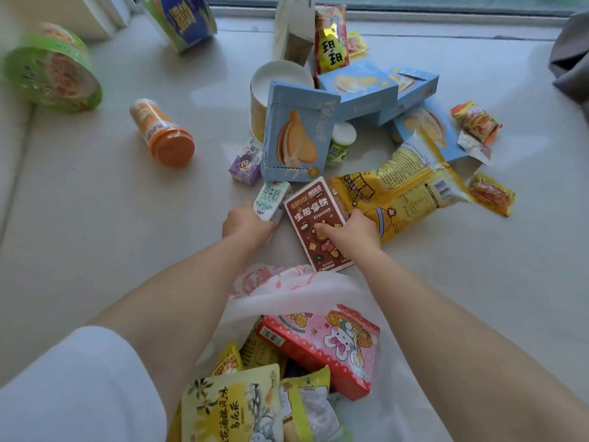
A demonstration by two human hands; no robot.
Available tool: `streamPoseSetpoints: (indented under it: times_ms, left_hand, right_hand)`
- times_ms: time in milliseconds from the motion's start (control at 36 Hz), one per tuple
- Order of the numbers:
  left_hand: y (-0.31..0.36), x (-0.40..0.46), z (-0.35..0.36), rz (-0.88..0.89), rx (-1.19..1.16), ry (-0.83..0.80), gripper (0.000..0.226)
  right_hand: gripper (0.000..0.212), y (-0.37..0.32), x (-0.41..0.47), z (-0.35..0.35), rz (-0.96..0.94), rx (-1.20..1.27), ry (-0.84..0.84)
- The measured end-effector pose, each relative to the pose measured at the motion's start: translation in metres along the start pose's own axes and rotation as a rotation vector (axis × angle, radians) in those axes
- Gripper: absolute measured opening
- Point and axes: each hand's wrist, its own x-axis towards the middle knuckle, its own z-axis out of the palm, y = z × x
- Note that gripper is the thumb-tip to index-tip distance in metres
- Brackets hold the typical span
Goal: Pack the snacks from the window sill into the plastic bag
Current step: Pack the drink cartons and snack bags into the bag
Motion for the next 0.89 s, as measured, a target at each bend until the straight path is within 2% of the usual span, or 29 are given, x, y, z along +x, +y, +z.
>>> streamPoseSetpoints:
  times_ms: [194,417,500,694,750,833,889]
  left_hand:
    - [-0.007,-0.02,-0.028,0.09,-0.159,-0.016,0.048]
    - [-0.019,-0.085,-0.075,0.307,-0.647,0.056,0.032]
    - [-0.034,-0.123,-0.091,0.434,-0.681,0.011,0.03]
    - [-0.086,-0.193,-0.088,0.628,-0.19,0.056,0.037]
    - [-0.095,-0.202,-0.081,0.632,0.012,0.037,0.039]
    - [-0.104,-0.209,-0.059,0.613,0.436,0.001,0.041]
    - [-0.111,-0.212,-0.042,0.6,0.571,-0.07,0.049]
  right_hand:
    - [0.059,0.005,-0.031,-0.028,-0.198,0.019,0.179]
    - [0.037,0.007,-0.095,-0.066,-0.307,0.454,0.307]
    - [0.034,0.018,-0.121,-0.077,-0.322,0.597,0.313]
    - [0.039,0.048,-0.166,-0.069,-0.347,0.658,0.293]
    - [0.037,0.05,-0.176,-0.063,-0.37,0.628,0.296]
    - [0.033,0.051,-0.191,-0.049,-0.418,0.594,0.286]
    - [0.035,0.05,-0.199,-0.037,-0.459,0.54,0.279]
